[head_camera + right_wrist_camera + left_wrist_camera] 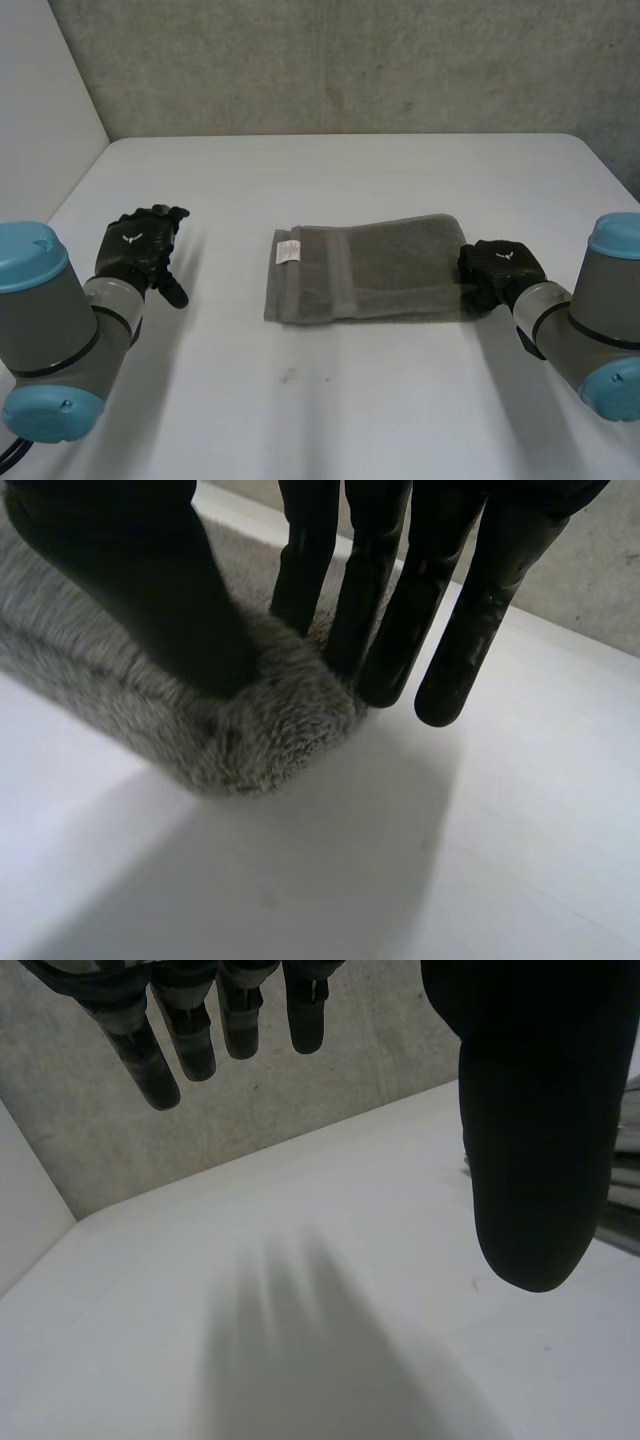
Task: Fold the towel.
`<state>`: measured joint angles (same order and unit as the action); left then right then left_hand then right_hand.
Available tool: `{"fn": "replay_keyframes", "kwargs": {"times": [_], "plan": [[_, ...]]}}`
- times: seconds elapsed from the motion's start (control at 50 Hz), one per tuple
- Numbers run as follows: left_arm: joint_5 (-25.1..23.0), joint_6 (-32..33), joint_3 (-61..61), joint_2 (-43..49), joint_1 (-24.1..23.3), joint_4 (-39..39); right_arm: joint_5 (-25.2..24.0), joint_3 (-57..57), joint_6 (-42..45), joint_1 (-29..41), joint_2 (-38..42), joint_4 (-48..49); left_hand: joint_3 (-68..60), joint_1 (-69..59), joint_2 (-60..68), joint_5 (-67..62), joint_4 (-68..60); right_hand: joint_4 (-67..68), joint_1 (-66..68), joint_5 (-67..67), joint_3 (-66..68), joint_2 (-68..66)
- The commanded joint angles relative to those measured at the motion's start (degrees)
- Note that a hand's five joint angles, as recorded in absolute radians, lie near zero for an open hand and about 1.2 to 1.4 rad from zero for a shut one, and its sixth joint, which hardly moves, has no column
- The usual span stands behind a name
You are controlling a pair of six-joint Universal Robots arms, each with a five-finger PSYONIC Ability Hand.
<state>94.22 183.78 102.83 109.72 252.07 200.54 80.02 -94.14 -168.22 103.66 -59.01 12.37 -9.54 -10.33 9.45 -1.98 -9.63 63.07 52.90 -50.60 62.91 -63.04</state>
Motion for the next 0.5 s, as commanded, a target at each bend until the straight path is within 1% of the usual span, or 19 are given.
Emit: {"fn": "replay_keyframes", "kwargs": {"times": [0.02, 0.12, 0.16, 0.18, 0.2, 0.22, 0.26, 0.28, 0.32, 0.34, 0.38, 0.44, 0.48, 0.5], "plan": [[0.0, 0.0, 0.1, -0.2, -0.1, 0.1, 0.8, 2.3, 5.2, -0.1, 0.9, 1.7, -0.5, 0.3, 0.6, 2.0, -0.4, 16.9, 27.1, -19.4, 17.1, -17.0], [0.0, 0.0, 0.2, -0.2, -0.1, 0.1, 1.4, 6.0, 7.6, 0.4, -0.1, 1.5, -0.5, 0.3, 0.6, 2.0, -0.4, 16.9, 27.1, -19.4, 17.1, -17.0], [0.0, 0.0, 0.3, -0.2, -0.1, 0.1, 1.5, 8.5, 9.4, 2.6, -1.0, 1.6, -0.5, 0.3, 0.6, 2.0, -0.4, 16.9, 27.1, -19.4, 17.1, -17.0], [0.0, 0.0, 0.3, -0.2, -0.1, 0.1, 1.5, 8.5, 9.4, 2.6, -1.0, 1.6, -0.5, 0.3, 0.6, 2.0, -0.4, 16.9, 27.1, -19.4, 17.1, -17.0], [0.0, 0.0, 0.3, -0.2, -0.1, 0.1, 1.7, 10.4, 10.0, 5.5, -1.0, 1.6, -0.5, 0.3, 0.6, 2.0, -0.4, 16.9, 27.1, -19.4, 17.1, -17.0], [0.0, 0.0, 0.3, -0.2, -0.1, 0.1, 1.7, 10.5, 10.0, 5.5, -1.0, 1.6, -0.5, 0.3, 0.6, 2.0, -0.4, 16.9, 27.1, -19.4, 17.1, -17.0], [0.0, 0.0, 0.3, -0.3, -0.1, 0.1, 2.2, 15.3, 11.1, 12.8, -0.1, 1.5, -0.5, 0.3, 0.6, 2.0, -0.4, 16.9, 27.1, -19.4, 17.1, -17.0], [0.0, 0.0, 0.3, -0.3, -0.1, 0.1, 2.3, 15.3, 11.1, 12.9, -0.1, 1.5, -0.5, 0.3, 0.6, 2.0, -0.4, 16.9, 27.1, -19.4, 17.1, -17.0], [0.0, 0.0, 0.4, -0.4, -0.1, 0.1, 1.6, 18.9, 12.3, 19.0, 2.1, 1.7, -0.5, 0.3, 0.6, 2.0, -0.4, 16.9, 27.1, -19.4, 17.1, -17.0], [0.0, 0.0, 0.4, -0.5, -0.2, 0.1, 1.6, 18.9, 12.3, 19.0, 2.1, 1.7, -0.5, 0.3, 0.6, 2.0, -0.4, 16.9, 27.1, -19.4, 17.1, -17.0], [0.0, 0.0, 0.4, -0.6, -0.2, 0.1, 0.8, 21.7, 14.4, 23.6, 5.3, 1.7, -0.5, 0.3, 0.6, 2.0, -0.4, 16.9, 27.1, -19.4, 17.1, -17.0], [0.0, 0.0, 0.4, -0.6, -0.1, 0.1, 0.8, 22.5, 15.6, 25.6, 7.1, 1.7, -0.5, 0.3, 0.6, 2.0, -0.4, 16.9, 27.1, -19.4, 17.1, -17.0], [0.0, 0.0, 0.4, -0.7, -0.1, 0.1, -0.8, 23.4, 17.8, 29.9, 10.6, 1.7, -0.5, 0.3, 0.6, 2.0, -0.4, 16.9, 27.1, -19.4, 17.1, -17.0], [0.0, 0.0, 0.4, -0.7, -0.1, 0.1, -0.8, 23.4, 17.8, 29.9, 10.6, 1.7, -0.5, 0.3, 0.6, 2.0, -0.4, 16.9, 27.1, -19.4, 17.1, -17.0]]}}
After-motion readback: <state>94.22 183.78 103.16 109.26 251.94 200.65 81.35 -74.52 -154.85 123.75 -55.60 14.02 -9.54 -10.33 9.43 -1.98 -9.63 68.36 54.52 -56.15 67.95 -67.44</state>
